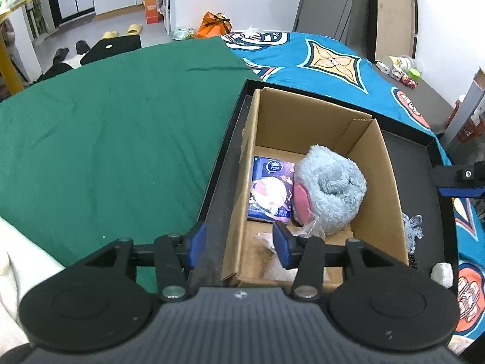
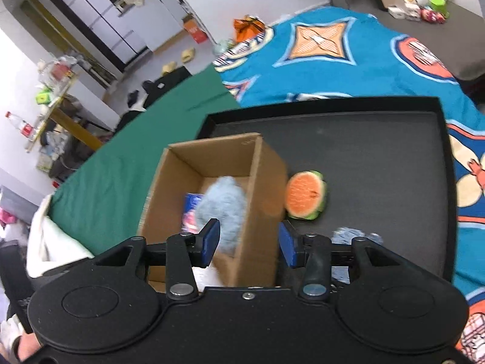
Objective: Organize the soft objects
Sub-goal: 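Move the right tool to the blue denim cloth and close on it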
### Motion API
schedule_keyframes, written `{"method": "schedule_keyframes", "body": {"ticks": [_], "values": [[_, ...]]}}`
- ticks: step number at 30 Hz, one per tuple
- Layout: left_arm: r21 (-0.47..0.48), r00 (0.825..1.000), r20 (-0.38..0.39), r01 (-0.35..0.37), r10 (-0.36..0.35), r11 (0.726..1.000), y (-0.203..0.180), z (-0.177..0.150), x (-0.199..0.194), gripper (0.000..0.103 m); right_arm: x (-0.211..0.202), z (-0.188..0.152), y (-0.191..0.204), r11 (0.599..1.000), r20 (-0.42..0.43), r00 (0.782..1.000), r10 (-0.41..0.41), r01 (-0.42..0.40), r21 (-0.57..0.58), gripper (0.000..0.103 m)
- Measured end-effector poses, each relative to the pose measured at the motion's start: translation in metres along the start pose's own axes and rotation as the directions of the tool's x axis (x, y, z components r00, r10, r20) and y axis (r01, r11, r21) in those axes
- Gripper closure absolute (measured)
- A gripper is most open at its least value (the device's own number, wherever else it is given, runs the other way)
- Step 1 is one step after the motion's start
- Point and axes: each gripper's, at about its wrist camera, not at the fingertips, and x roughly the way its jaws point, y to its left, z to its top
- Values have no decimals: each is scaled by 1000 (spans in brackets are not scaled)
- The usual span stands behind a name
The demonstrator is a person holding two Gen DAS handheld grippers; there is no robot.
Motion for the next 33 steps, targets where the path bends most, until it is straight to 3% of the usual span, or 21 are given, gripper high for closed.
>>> {"method": "schedule_keyframes", "body": {"ticks": [2, 4, 10, 18, 23, 33], "values": [[6, 1000, -2, 1, -1, 1000, -2, 0, 1, 49, 2, 0, -6, 1000, -19, 1000, -18, 18, -8, 55], [6, 1000, -2, 5, -5, 1000, -3, 1, 2, 37, 3, 1, -11, 999, -32, 999, -42, 41, -25, 51], [25, 1000, 4, -12, 12, 1000, -9, 3, 2, 28, 16, -4, -32, 997, -67, 994, -82, 81, -18, 48], [42, 1000, -14, -16, 17, 999, -17, 3, 8, 24, 31, -4, -51, 995, -105, 989, -103, 103, -14, 50], [24, 999, -30, -32, 33, 999, -24, 9, 13, 22, 53, -9, -61, 991, -180, 974, -137, 135, -20, 56], [42, 998, -40, -56, 57, 998, -35, 9, 19, 20, 76, -14, -64, 978, -221, 954, -203, 189, -82, 61]]}}
